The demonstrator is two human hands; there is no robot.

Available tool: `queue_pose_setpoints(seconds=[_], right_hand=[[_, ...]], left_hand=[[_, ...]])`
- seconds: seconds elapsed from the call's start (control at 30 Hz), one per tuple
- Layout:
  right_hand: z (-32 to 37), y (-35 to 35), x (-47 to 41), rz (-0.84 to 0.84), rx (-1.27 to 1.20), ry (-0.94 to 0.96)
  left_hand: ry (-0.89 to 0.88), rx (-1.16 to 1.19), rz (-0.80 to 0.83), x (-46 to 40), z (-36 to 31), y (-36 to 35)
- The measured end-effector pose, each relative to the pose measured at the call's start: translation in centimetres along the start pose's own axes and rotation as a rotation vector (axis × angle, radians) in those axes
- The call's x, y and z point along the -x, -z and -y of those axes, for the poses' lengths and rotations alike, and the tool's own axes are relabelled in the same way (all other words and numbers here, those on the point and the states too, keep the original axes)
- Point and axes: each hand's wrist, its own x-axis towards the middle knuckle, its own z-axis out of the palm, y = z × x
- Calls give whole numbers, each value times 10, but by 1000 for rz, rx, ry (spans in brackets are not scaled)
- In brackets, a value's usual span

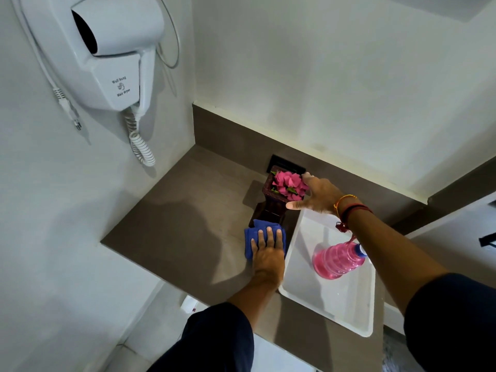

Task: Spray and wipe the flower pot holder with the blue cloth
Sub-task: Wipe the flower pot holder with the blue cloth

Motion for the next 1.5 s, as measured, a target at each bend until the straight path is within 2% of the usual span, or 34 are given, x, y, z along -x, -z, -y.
queue_pose_setpoints(seconds=[0.2, 0.27, 0.33, 0.4, 0.53, 0.57, 0.63, 0.7, 0.8, 0.87, 1.07, 1.33, 1.5], right_hand=[[3, 3, 1, 15, 28, -14], [5, 3, 2, 14, 37, -23], [6, 5, 2, 21, 35, -33], [8, 6, 3, 24, 34, -39], [9, 6, 7, 16, 23, -43], [9, 6, 8, 15, 21, -45], [9, 7, 8, 17, 16, -49], [10, 7, 6, 24, 18, -49], [11, 6, 3, 14, 29, -45], [11, 5, 1, 6, 38, -42], [5, 3, -4, 10, 59, -34], [2, 3, -9, 14, 89, -39], [4, 3, -8, 19, 101, -45]], left_hand=[[-101, -76, 146, -4, 18, 19], [-83, 47, 194, -8, 25, 33], [-19, 343, 192, -11, 34, 48], [119, 656, 101, -9, 46, 58], [552, 1330, -139, 0, 61, 68], [588, 1422, -224, 2, 60, 70], [510, 1485, -417, 3, 55, 77], [345, 1449, -515, 3, 45, 82], [104, 1271, -463, -5, 27, 76], [13, 1157, -482, -6, 17, 65], [-50, 780, -558, -8, 22, 33], [-113, 706, -622, -9, 20, 28], [-119, 525, -615, -13, 27, 22]])
